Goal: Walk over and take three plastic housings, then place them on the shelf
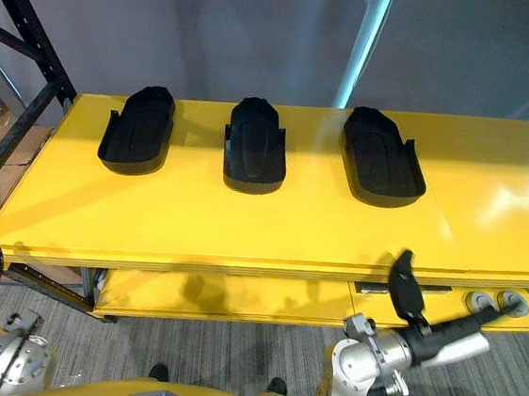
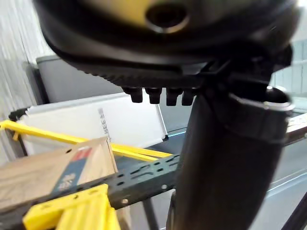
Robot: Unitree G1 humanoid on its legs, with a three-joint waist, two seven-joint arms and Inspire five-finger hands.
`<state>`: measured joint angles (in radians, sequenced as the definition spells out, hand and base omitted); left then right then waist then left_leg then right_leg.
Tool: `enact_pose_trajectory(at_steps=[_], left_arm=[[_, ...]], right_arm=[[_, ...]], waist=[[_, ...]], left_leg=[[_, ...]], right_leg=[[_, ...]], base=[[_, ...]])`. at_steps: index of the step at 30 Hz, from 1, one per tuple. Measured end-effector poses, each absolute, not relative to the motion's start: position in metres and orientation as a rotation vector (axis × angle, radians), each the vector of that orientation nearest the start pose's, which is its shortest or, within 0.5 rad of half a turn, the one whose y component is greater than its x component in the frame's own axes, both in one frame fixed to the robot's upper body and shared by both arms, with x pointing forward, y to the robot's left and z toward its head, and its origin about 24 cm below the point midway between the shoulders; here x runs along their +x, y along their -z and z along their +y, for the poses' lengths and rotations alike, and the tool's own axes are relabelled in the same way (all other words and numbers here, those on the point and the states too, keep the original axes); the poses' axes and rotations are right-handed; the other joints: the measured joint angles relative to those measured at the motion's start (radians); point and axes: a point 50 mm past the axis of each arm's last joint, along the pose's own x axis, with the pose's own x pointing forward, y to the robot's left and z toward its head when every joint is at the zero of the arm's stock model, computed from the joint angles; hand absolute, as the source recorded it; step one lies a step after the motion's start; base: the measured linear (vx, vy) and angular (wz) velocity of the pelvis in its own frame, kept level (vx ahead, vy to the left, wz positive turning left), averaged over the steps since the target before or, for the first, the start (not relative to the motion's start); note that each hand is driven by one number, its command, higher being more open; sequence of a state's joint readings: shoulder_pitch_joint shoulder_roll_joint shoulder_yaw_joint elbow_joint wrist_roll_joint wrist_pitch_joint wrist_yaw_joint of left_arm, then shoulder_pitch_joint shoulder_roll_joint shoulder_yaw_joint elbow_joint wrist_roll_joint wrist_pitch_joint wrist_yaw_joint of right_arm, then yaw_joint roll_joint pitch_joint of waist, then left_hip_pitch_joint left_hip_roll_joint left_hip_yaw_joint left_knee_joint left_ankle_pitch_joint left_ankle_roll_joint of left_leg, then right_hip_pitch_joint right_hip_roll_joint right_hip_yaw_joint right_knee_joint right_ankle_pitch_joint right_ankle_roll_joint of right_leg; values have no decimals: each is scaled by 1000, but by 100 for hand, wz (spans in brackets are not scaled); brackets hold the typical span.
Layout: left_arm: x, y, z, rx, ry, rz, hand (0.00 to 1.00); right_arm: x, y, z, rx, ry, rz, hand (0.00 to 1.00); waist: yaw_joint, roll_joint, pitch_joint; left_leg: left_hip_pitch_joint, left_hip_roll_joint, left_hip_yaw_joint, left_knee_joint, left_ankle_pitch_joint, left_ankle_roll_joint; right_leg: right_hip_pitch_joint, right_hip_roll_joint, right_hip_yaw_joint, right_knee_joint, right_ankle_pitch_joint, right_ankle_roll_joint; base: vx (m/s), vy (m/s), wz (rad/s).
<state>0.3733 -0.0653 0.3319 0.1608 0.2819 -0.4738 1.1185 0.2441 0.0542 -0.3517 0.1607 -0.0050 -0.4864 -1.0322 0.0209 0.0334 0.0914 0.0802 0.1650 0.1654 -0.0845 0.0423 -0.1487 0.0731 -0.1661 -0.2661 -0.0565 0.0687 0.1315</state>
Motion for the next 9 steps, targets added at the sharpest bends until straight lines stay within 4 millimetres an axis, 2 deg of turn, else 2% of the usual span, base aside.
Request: enact_pose_trajectory(at_steps=[1,3,4,6,9], left_arm=[[101,13,251,368,-1378,-50,100],[98,35,236,424,-1259,72,100],[97,42,232,431,-1231,114,100],[88,68,216,446,-1140,278,100],[68,92,212,404,-1162,474,100]], right_arm=[[124,9,-267,-29,1494,-79,100],[105,34,-269,-66,1570,62,100],[101,40,-269,-75,1577,101,100],[84,65,-263,-52,1618,266,100],[65,86,-261,11,1653,416,100]], waist=[[0,-3,-1],[1,-12,-7],[0,-13,-7],[-3,-19,-10],[-3,-22,-9]], left_leg=[[1,0,0,0,1,1],[6,0,0,0,6,0],[9,0,1,0,6,0],[21,0,3,-4,5,0],[31,0,5,-4,5,0]], right_leg=[[0,0,0,1,0,0],[4,0,-2,2,-1,-1],[6,0,-2,2,-2,-1],[16,-1,-2,4,-12,-4],[23,-1,-3,6,-18,-2]], base=[[0,0,0],[0,0,0],[-22,-3,-5],[-41,-5,-4],[-17,-2,-2]])
